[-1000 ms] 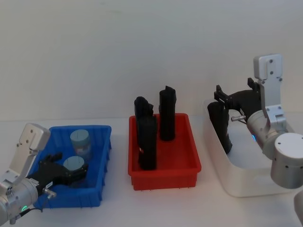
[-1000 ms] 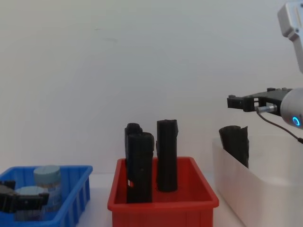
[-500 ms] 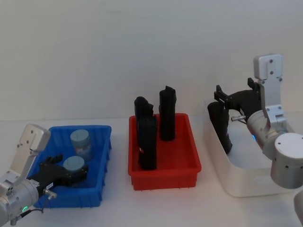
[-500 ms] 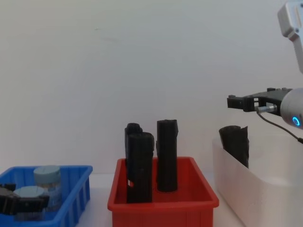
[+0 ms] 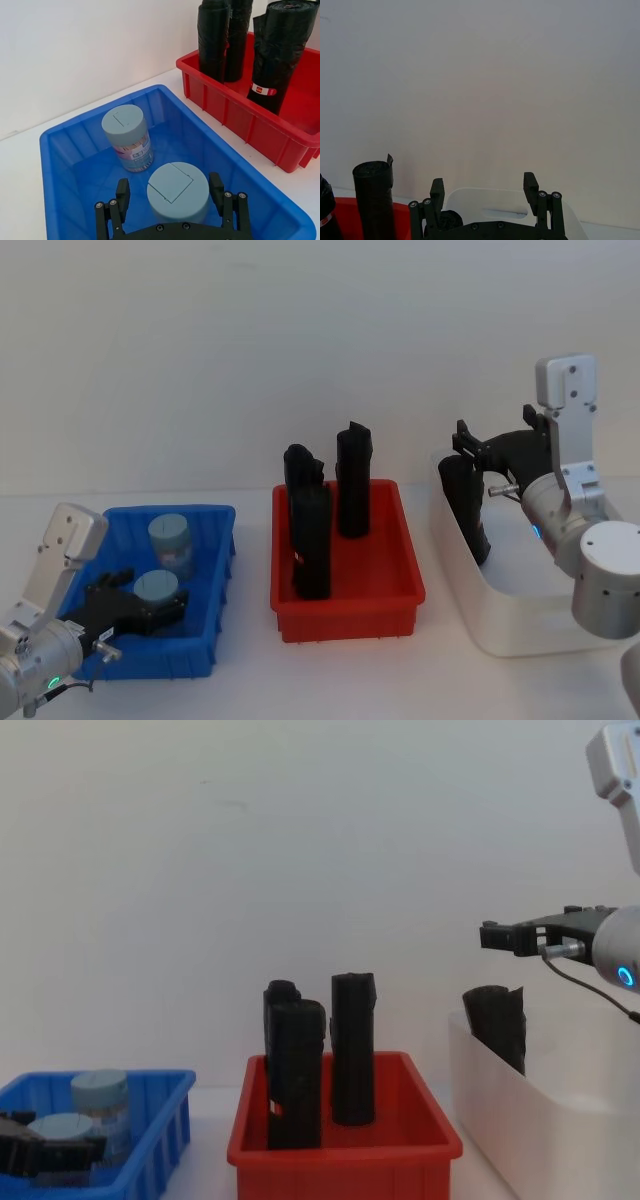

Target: Pick the cotton swabs from the blue box and place them into the white box.

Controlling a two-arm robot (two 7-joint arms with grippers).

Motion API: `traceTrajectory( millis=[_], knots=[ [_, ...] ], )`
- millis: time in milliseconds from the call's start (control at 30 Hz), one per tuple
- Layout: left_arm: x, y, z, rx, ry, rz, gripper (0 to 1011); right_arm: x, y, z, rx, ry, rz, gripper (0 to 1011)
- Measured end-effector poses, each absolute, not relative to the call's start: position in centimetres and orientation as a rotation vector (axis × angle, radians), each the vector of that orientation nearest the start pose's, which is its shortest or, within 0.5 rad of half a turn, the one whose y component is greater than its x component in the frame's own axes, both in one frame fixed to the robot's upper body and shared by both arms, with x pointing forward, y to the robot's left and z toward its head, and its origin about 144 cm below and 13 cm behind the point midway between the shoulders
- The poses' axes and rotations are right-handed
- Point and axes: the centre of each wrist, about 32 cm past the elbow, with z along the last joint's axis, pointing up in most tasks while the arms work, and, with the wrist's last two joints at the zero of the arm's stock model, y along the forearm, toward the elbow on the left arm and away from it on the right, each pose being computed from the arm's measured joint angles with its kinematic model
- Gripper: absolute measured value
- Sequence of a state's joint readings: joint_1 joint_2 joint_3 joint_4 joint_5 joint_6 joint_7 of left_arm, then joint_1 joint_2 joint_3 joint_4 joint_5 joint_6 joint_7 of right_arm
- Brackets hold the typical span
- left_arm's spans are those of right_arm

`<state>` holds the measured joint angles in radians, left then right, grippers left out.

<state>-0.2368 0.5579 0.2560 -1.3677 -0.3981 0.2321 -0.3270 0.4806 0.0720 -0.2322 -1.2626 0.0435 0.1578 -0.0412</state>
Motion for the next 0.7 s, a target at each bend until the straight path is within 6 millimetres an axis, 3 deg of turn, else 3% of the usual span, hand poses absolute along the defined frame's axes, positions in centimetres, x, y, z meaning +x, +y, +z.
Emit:
traceTrajectory(
  millis=[467,700],
  knots=[
    [51.58,35.17,116.98,0.360,0.130,1.117,1000,58.39,-18.43,122.53,-0.094,-0.101,-1.429,1002],
    [51.63,35.18,116.96,0.360,0.131,1.110,859,58.39,-18.43,122.53,-0.094,-0.101,-1.429,1002]
  ],
)
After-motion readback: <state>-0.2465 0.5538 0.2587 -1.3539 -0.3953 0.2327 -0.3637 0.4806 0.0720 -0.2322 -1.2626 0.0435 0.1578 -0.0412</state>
